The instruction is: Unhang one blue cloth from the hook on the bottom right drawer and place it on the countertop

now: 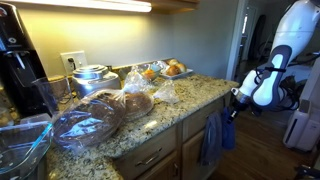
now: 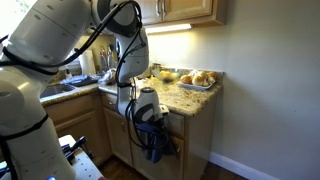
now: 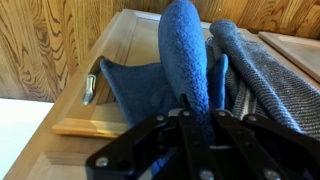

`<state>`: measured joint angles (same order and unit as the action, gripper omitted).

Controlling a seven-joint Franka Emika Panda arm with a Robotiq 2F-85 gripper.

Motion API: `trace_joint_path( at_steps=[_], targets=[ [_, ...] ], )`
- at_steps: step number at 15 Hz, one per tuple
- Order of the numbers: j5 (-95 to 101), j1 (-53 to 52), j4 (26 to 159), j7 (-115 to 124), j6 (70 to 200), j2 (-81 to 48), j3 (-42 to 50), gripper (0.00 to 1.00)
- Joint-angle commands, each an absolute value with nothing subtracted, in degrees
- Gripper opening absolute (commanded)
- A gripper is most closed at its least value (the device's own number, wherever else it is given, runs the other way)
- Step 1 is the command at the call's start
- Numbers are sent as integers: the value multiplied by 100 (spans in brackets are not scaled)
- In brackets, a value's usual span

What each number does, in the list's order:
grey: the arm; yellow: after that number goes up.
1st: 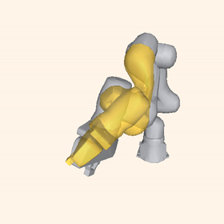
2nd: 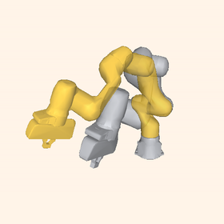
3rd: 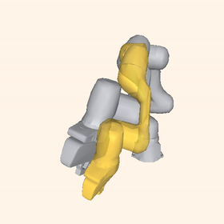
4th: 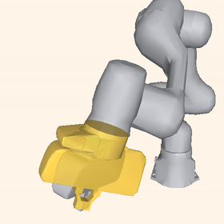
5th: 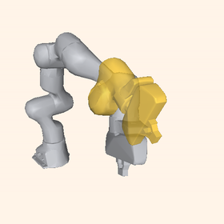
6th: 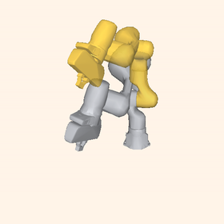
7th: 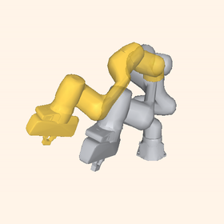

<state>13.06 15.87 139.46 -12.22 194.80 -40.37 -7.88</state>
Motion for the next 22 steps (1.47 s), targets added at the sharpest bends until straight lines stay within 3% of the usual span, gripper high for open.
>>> trace_joint_path(
  at_steps=[1,9,16,22],
  targets=[
    [1435,1623,14448,-1114,19337,-3440,-759,9],
    [1283,1379,15230,-1039,18992,-2233,-561,9],
    [1136,1449,15647,-1136,17911,-971,-700,9],
    [1093,930,15513,-1161,17133,-97,-238,9]
  ],
)
